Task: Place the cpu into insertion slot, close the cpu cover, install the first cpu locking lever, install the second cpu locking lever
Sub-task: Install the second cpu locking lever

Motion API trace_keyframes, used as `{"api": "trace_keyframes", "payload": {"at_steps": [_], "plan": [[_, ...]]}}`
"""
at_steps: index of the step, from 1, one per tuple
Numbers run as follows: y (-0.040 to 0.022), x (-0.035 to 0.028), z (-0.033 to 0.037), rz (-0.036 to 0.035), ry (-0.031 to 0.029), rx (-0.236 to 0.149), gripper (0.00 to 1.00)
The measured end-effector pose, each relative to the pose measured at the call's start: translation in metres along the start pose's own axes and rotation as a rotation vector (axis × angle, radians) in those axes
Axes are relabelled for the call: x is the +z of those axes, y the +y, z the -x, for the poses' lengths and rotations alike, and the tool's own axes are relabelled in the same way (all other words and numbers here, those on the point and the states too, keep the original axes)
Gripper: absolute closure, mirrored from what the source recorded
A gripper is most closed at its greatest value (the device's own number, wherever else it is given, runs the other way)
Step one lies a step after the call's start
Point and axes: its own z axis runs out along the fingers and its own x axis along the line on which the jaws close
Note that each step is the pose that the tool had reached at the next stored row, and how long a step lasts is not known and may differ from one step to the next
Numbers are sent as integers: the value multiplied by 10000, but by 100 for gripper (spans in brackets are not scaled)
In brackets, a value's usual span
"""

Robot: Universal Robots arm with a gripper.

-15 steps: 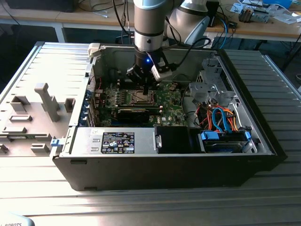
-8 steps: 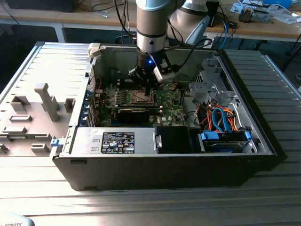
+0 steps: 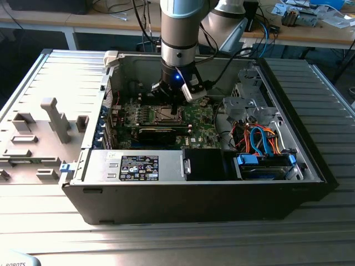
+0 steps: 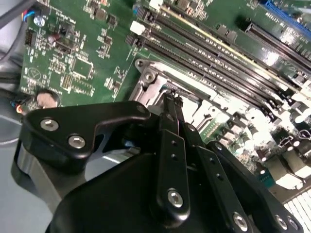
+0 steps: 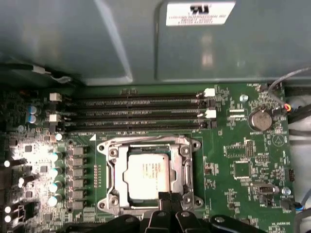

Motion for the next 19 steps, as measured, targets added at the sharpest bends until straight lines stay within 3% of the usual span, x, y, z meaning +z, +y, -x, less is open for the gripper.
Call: {"api": "trace_keyframes", "payload": {"at_steps": [3, 5, 6, 7, 13, 15, 17, 19], "plan": [[-40, -21, 0, 243, 9, 4, 89], [-111, -27, 0, 570, 19, 10, 89], [-133, -28, 0, 618, 20, 11, 89], [-165, -31, -1, 649, 20, 11, 89], [-359, -48, -48, 653, -3, 10, 89], [-370, -50, -93, 664, -9, 8, 89], [-374, -51, -177, 769, -13, 8, 89], [-378, -51, -235, 809, -16, 9, 89]]}}
